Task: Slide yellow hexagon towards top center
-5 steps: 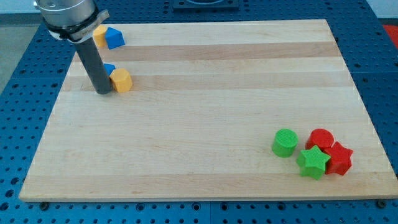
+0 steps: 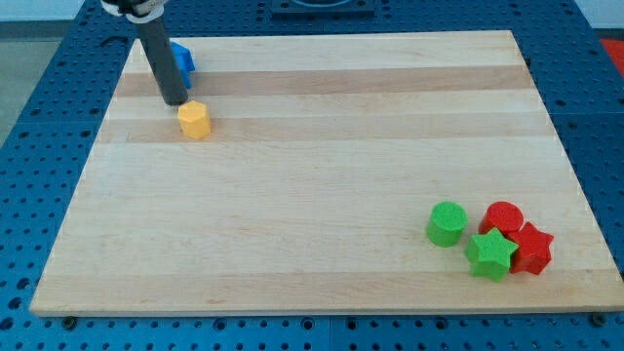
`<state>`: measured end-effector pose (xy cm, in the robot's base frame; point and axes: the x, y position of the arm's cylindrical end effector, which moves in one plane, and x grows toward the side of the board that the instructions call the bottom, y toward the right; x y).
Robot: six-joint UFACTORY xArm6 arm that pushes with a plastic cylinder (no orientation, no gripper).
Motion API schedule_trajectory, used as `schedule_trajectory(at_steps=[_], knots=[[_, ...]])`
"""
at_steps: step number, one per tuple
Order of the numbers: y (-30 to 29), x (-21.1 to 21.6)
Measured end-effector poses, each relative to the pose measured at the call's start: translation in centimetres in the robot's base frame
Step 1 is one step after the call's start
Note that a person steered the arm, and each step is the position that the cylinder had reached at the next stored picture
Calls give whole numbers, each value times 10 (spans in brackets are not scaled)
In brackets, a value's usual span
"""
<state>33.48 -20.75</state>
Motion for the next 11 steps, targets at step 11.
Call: schedule_trajectory(at_steps=[11], knots=[[125,-53]])
